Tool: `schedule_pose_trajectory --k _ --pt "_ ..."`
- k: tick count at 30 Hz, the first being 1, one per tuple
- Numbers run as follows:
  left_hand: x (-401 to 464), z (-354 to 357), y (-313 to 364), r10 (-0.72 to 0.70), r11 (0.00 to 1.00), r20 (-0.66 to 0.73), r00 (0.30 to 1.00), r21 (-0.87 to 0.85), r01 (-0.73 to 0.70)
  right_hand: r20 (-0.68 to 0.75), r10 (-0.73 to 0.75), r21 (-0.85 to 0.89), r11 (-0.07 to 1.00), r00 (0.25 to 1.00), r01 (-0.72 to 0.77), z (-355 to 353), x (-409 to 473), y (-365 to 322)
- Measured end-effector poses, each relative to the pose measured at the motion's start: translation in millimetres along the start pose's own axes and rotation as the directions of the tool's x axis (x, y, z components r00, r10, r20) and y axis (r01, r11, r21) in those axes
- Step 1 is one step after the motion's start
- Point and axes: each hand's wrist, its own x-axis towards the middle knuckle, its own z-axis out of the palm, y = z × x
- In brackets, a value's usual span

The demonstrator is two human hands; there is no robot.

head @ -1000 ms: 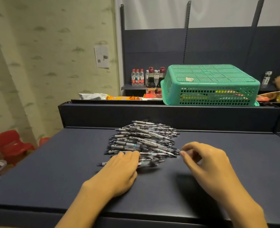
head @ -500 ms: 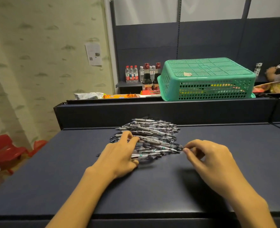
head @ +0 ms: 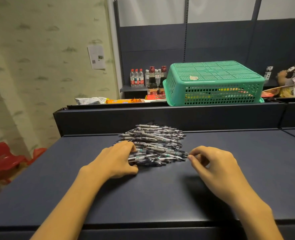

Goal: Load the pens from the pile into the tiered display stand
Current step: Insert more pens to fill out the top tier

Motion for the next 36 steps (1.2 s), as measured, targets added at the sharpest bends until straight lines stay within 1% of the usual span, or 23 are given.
schedule_pose_trajectory --k 6,9,11,16,18,22,26,29,33,36 --pt "5.6 -9.3 7.6 -0.039 0.998 0.079 0.996 0.061 0.034 0.008 0.007 -0.006 1.0 1.0 -0.007 -3.0 -0.9 2.7" --pt "9.0 -13.0 12.5 -0.03 0.986 0.123 0.992 0.167 0.009 0.013 0.003 -0.009 1.0 1.0 -0.003 -2.2 -0.9 2.4" --pt "9.6 -13.7 16.9 -0.034 0.98 0.16 0.987 0.197 0.002 0.014 -0.001 -0.01 1.0 1.0 0.002 -2.1 -0.6 1.8" --pt "8.4 -18.0 26.8 -0.047 0.95 0.162 0.986 0.313 -0.006 0.021 -0.004 -0.005 1.0 1.0 0.004 -4.8 -1.8 3.1" --pt "8.5 -17.7 30.0 -0.043 0.943 0.17 0.984 0.333 -0.017 0.022 -0.005 -0.003 1.0 1.0 0.005 -5.7 -2.6 4.9" --pt "7.0 -16.7 34.6 -0.038 0.948 0.21 0.977 0.317 -0.031 0.031 0.001 0.002 1.0 1.0 -0.001 -6.2 -5.1 8.9" --pt "4.6 -15.9 37.5 -0.051 0.976 0.293 0.955 0.218 -0.015 0.043 0.016 0.008 1.0 0.999 -0.016 -6.5 -7.6 13.2" --pt "2.1 -15.4 39.6 -0.051 0.983 0.288 0.956 0.185 -0.004 0.047 0.019 0.012 1.0 0.999 -0.02 -6.8 -7.8 15.8" --pt "-0.7 -13.7 38.4 -0.072 0.994 0.311 0.948 0.098 0.043 0.054 0.022 0.027 0.999 0.998 -0.023 -6.9 -9.5 17.1" --pt "-2.7 -13.5 36.2 -0.057 0.993 0.295 0.954 0.12 0.023 0.058 0.022 0.033 0.999 0.998 -0.024 -6.8 -10.4 17.7"
